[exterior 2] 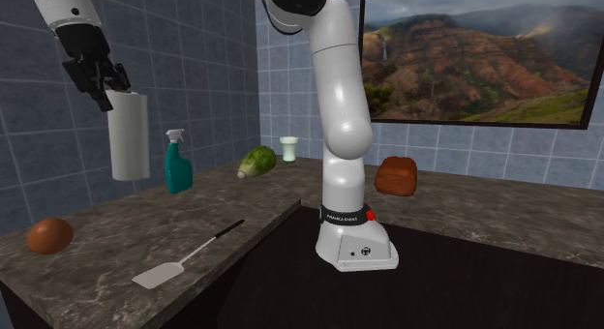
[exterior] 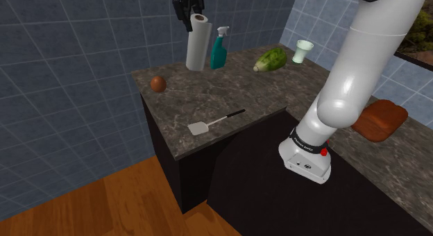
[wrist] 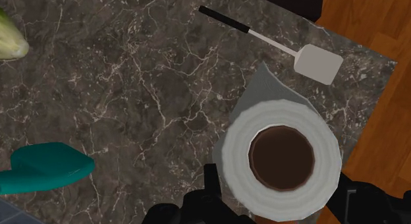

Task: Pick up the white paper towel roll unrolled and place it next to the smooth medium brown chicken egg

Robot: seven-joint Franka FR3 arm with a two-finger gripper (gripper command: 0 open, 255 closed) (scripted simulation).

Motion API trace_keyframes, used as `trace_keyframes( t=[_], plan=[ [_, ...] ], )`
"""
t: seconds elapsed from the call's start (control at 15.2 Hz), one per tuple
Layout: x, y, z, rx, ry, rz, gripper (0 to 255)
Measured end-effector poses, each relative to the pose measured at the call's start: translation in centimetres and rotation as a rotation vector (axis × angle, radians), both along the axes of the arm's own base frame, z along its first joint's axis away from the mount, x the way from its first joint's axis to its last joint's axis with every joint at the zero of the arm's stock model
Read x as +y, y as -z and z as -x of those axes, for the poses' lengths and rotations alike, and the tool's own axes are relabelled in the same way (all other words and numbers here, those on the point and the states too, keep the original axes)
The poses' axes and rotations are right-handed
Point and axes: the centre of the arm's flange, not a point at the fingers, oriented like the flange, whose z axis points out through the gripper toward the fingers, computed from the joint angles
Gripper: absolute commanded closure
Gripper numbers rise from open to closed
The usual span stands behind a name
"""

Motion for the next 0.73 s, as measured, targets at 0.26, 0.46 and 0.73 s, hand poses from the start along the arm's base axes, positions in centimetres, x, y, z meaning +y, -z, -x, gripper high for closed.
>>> trace_keyframes(
  t=[0.26,0.46,0.73],
  plan=[
    [-0.1,2.1,-0.2,0.0,0.0,0.0,255],
    [-0.1,3.7,0.0,0.0,0.0,0.0,255],
    [-0.1,5.9,0.0,0.0,0.0,0.0,255]
  ],
)
